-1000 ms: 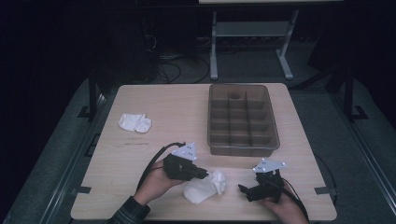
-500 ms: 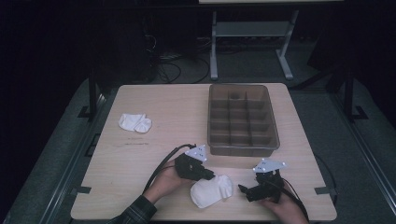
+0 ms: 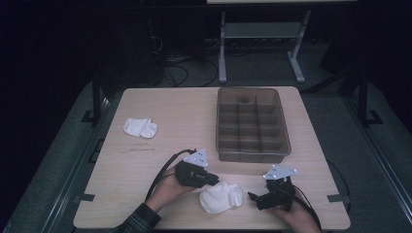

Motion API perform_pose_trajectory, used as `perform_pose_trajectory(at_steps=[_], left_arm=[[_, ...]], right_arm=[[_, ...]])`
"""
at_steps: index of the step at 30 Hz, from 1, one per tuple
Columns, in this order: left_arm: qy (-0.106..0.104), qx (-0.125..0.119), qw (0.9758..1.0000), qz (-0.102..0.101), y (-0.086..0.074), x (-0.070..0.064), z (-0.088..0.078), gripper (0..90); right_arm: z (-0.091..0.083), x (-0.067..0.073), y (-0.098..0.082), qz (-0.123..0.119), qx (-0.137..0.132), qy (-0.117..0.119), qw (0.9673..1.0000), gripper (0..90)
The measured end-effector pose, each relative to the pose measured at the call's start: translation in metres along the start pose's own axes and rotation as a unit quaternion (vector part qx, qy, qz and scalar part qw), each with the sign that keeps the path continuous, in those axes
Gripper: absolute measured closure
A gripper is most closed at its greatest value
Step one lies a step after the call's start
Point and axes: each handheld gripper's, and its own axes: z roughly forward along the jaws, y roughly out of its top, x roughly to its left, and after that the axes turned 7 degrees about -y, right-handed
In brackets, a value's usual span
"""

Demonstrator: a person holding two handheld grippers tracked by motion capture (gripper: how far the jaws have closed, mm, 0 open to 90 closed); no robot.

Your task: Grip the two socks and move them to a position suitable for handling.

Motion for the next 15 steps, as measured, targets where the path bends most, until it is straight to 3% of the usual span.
perform_pose_trajectory(at_steps=[2,7,10,15], left_arm=[[-0.003,-0.002,1.0000,-0.002,-0.003,-0.009,-0.004,89.5],[-0.020,-0.011,0.9997,-0.006,-0.009,-0.032,-0.008,90.0],[-0.033,0.002,0.9994,-0.006,-0.018,-0.047,-0.002,90.0],[-0.048,0.016,0.9985,-0.022,-0.033,-0.059,0.007,90.0]], right_arm=[[0.000,0.000,0.000,-0.002,0.000,-0.001,1.0000,0.0],[0.000,0.000,0.000,-0.002,0.001,-0.001,1.0000,0.0],[0.000,0.000,0.000,-0.002,0.001,-0.001,1.0000,0.0],[0.000,0.000,0.000,-0.003,0.000,-0.001,1.0000,0.0]])
